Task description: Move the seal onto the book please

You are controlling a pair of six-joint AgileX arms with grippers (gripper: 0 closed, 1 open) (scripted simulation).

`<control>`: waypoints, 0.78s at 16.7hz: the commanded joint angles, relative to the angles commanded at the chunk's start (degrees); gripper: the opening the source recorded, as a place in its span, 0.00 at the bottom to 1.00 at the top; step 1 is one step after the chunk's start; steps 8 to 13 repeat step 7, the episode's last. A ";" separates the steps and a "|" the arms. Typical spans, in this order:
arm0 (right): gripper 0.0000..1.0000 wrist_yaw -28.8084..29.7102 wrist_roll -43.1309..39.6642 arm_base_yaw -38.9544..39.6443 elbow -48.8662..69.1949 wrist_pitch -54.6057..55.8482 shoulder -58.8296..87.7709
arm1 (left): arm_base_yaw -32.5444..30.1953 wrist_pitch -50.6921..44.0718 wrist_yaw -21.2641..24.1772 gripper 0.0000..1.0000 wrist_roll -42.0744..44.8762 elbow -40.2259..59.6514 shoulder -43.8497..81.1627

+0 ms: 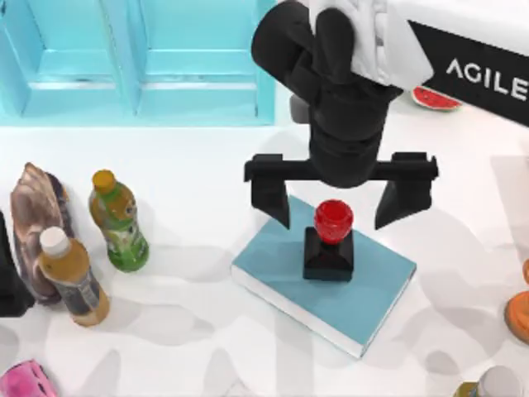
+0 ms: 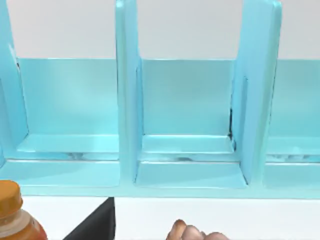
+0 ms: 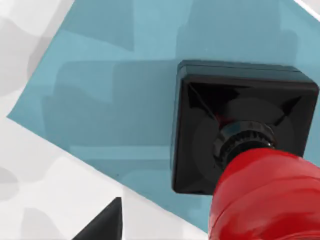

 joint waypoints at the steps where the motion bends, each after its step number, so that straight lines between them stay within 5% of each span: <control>1: 1.00 0.02 0.03 -0.04 0.22 -0.22 0.01 | 0.00 0.00 0.00 1.00 0.00 0.00 0.00; 13: 1.00 0.00 -0.05 -0.06 7.23 -6.88 0.35 | 0.00 0.00 0.00 1.00 0.00 0.00 0.00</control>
